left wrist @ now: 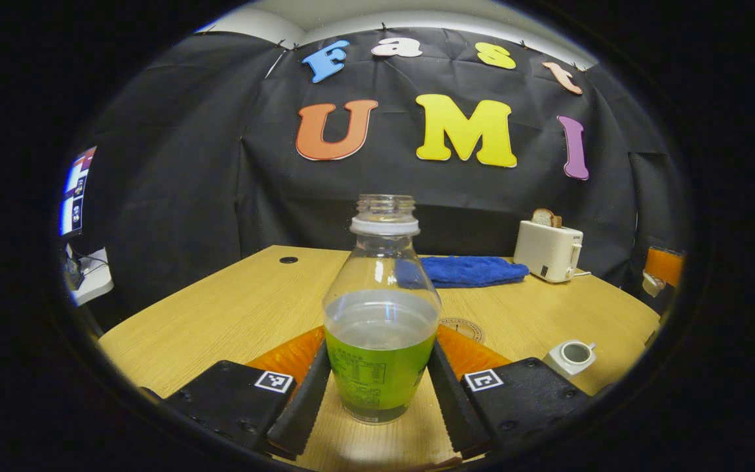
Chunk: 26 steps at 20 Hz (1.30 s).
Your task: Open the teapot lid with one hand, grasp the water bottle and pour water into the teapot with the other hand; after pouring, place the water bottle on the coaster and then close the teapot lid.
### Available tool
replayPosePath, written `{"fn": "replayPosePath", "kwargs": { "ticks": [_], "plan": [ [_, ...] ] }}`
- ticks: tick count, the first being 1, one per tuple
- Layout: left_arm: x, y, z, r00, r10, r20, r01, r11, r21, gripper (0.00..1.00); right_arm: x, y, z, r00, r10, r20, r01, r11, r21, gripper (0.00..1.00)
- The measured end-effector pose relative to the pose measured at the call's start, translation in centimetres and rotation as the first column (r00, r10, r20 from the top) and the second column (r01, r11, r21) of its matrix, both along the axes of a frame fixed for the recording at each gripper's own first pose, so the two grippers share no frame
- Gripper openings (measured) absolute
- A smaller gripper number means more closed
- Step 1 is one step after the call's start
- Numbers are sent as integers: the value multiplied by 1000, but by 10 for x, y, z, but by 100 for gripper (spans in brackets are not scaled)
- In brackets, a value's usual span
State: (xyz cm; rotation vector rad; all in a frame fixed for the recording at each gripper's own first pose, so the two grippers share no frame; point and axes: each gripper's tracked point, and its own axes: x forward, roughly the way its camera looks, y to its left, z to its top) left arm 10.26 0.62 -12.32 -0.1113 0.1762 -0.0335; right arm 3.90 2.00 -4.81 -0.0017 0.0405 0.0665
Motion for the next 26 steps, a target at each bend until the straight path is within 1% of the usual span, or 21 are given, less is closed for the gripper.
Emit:
{"fn": "replayPosePath", "kwargs": {
  "ticks": [2,4,7,9,10,11,12,13,14,15,16,18,19,21,22,23,24,25,26],
  "plan": [
    [-4,9,4,1000,30,0,-30,998,61,78,1,-2,0,1000,-6,1,6,1000,-5,1],
    [-10,15,8,998,60,5,-60,985,160,78,2,-5,-2,1000,-14,-4,14,1000,-7,1],
    [-18,17,14,996,92,12,-91,942,322,77,2,-6,-3,1000,-6,-14,6,1000,2,1],
    [-21,3,14,998,65,13,-64,909,411,77,1,-10,-2,1000,-3,-12,3,1000,-1,1],
    [-23,-2,14,998,53,17,-55,882,467,76,0,-13,-1,1000,-7,-12,7,1000,0,1],
    [-26,-6,12,999,47,19,-49,846,531,76,-2,-15,1,1000,-9,-9,9,1000,6,1],
    [-28,-10,11,999,39,23,-44,799,600,77,-2,-17,4,1000,-5,-2,5,1000,13,1],
    [-29,-13,11,999,32,29,-43,744,666,76,-4,-18,9,1000,-2,14,2,1000,17,1],
    [-31,-13,13,999,37,37,-52,694,718,76,-5,-23,12,1000,-12,26,11,1000,21,1],
    [-32,-14,12,999,38,32,-49,651,757,76,-5,-29,14,999,-27,31,26,1000,15,1],
    [-32,-18,9,999,30,22,-36,623,782,76,-6,-33,13,999,-39,32,39,999,8,1],
    [-30,-28,3,1000,12,-11,2,579,815,76,-6,-39,14,998,-52,29,51,999,13,1],
    [-29,-31,2,1000,7,-15,9,548,836,76,-6,-42,14,998,-55,25,55,998,18,1],
    [-30,-35,6,1000,-4,-18,18,465,885,76,-6,-49,13,998,-67,22,66,997,29,1],
    [-29,-36,4,1000,1,-28,24,436,900,73,-6,-52,13,997,-73,20,72,997,34,1],
    [-27,-38,-2,999,-4,-48,45,410,911,76,-6,-55,13,997,-79,16,78,996,38,1],
    [-24,-39,-5,998,-12,-62,62,380,923,76,-6,-58,12,996,-83,13,83,996,36,1],
    [-21,-40,-5,997,-15,-71,72,337,939,76,-6,-61,13,996,-92,12,91,995,34,1],
    [-20,-42,-4,997,-21,-77,79,293,953,73,-6,-66,13,995,-102,12,102,994,36,1]
  ]
}}
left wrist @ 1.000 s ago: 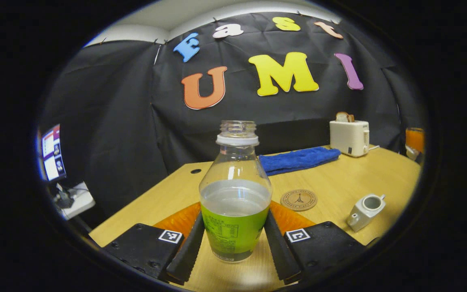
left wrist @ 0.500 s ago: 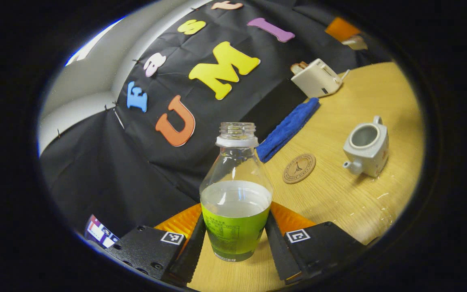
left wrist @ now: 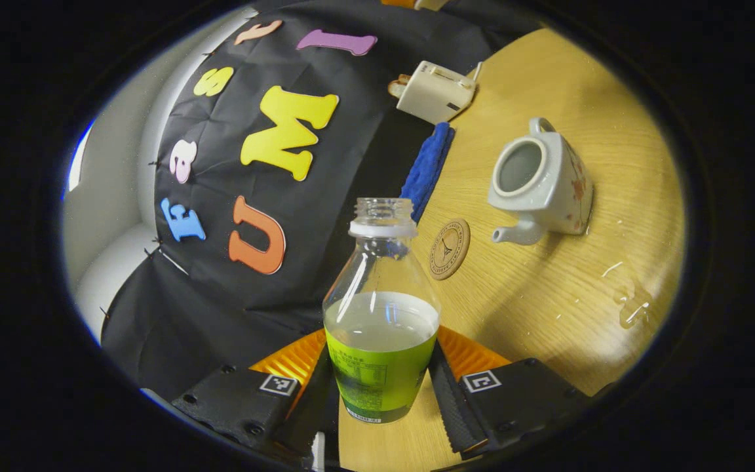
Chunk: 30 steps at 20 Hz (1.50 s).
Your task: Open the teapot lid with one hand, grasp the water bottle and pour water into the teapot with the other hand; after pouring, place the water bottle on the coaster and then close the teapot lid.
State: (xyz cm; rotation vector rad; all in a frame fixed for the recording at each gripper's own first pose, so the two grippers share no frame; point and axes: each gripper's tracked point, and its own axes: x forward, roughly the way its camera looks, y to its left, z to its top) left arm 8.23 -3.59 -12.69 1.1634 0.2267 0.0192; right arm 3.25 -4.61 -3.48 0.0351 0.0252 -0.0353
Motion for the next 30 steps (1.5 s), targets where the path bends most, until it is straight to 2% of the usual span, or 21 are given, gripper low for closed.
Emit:
{"fn": "replayPosePath", "kwargs": {
  "ticks": [3,7,11,13,16,20,23,30],
  "plan": [
    [1,-5,3,1000,-25,-17,27,990,138,76,-2,-6,1,1000,1,-3,-1,1000,27,1],
    [3,-12,8,998,-40,-47,52,951,306,76,-3,-19,2,1000,-23,-4,23,999,36,1],
    [1,-26,16,997,-61,-46,75,921,383,76,-5,-18,5,1000,-12,-3,12,999,46,1],
    [4,-34,22,996,-75,-48,88,896,435,73,-7,-19,7,1000,-9,0,9,999,47,1],
    [5,-36,28,996,-74,-53,91,862,499,76,-8,-22,9,1000,-13,4,13,998,55,1],
    [8,-39,29,995,-75,-67,100,830,549,76,-7,-24,7,1000,-21,-3,21,999,41,1],
    [10,-45,32,993,-89,-80,119,786,607,76,-7,-25,5,1000,-27,-5,27,999,27,1],
    [14,-48,40,991,-92,-95,132,720,682,76,-9,-20,7,1000,-9,-3,10,1000,26,1]
  ]
}}
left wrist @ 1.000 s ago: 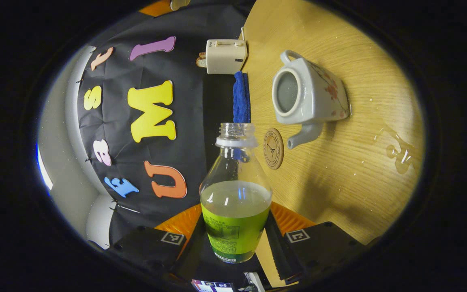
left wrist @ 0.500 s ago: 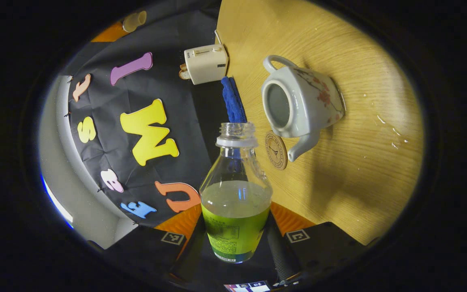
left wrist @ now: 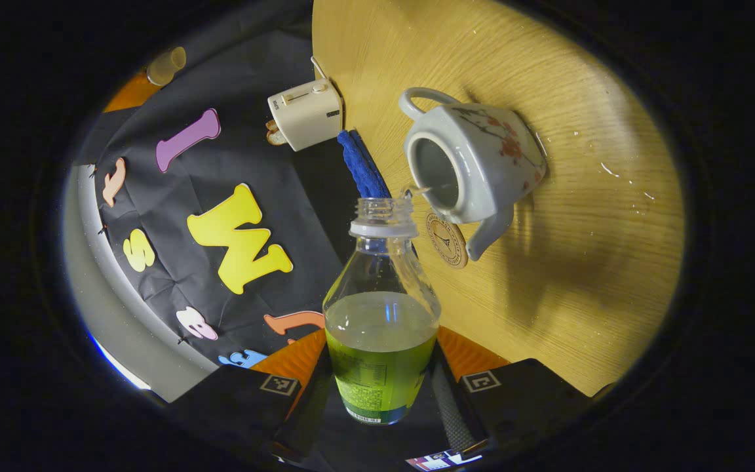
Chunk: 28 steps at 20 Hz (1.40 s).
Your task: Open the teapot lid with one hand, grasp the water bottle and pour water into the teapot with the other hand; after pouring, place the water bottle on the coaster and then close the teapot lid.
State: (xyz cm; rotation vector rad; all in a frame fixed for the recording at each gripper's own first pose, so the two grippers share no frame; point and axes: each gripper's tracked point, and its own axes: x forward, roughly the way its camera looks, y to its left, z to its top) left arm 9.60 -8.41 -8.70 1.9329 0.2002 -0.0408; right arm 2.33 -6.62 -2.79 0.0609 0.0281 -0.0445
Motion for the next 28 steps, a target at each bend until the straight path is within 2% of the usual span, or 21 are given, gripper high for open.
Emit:
{"fn": "replayPosePath", "kwargs": {
  "ticks": [2,8,16,20,28],
  "plan": [
    [1,-6,5,1000,-30,6,29,998,58,76,-1,2,2,1000,9,2,-9,1000,6,1],
    [2,-4,13,1000,-27,6,26,989,145,76,-3,1,2,1000,11,-1,-11,1000,0,1],
    [0,-8,19,1000,-24,5,22,978,209,76,-2,6,18,999,42,9,-42,999,9,1],
    [2,-10,25,1000,-23,8,20,968,249,76,-6,11,22,997,71,24,-70,997,-29,1],
    [3,-14,37,999,-38,19,30,947,319,76,-6,-5,13,999,50,8,-50,998,-27,1]
  ]
}}
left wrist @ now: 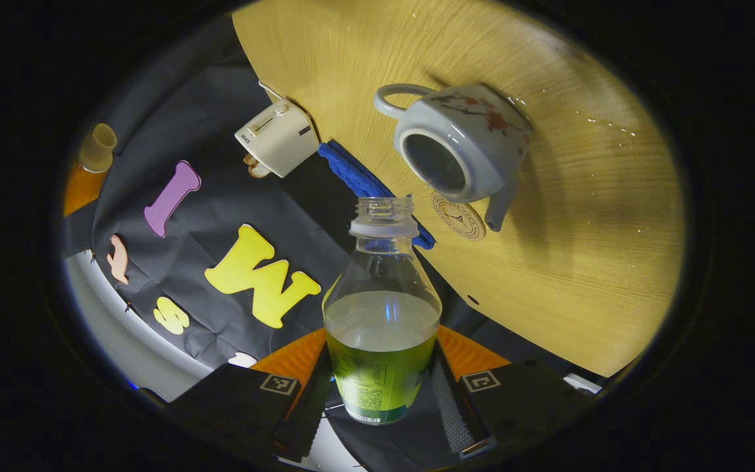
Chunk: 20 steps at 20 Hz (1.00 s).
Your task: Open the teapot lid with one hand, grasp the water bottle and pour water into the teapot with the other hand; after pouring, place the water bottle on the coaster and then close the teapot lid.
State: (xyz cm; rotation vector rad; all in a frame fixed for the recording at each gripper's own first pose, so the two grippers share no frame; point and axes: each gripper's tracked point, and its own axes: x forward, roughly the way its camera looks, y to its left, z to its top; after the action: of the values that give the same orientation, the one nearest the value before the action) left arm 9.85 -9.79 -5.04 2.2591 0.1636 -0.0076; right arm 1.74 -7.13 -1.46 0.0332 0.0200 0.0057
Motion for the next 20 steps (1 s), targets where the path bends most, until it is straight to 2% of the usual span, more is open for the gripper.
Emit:
{"fn": "replayPosePath", "kwargs": {
  "ticks": [3,4,11,16,20],
  "plan": [
    [2,-9,5,999,-36,16,35,999,29,76,1,-4,-1,1000,-7,-4,6,1000,-5,1],
    [-1,-7,5,999,-32,12,32,999,31,74,0,-6,-1,1000,-10,-5,10,1000,-7,1],
    [0,-10,7,999,-36,20,35,998,49,76,4,-2,-7,1000,-7,-27,7,1000,-8,1],
    [3,-5,8,999,-26,21,25,1000,17,76,5,-8,-4,1000,-15,-19,14,1000,-24,1],
    [2,4,3,999,-36,21,37,998,-50,76,8,-16,-8,999,-38,-28,37,999,-33,1]
  ]
}}
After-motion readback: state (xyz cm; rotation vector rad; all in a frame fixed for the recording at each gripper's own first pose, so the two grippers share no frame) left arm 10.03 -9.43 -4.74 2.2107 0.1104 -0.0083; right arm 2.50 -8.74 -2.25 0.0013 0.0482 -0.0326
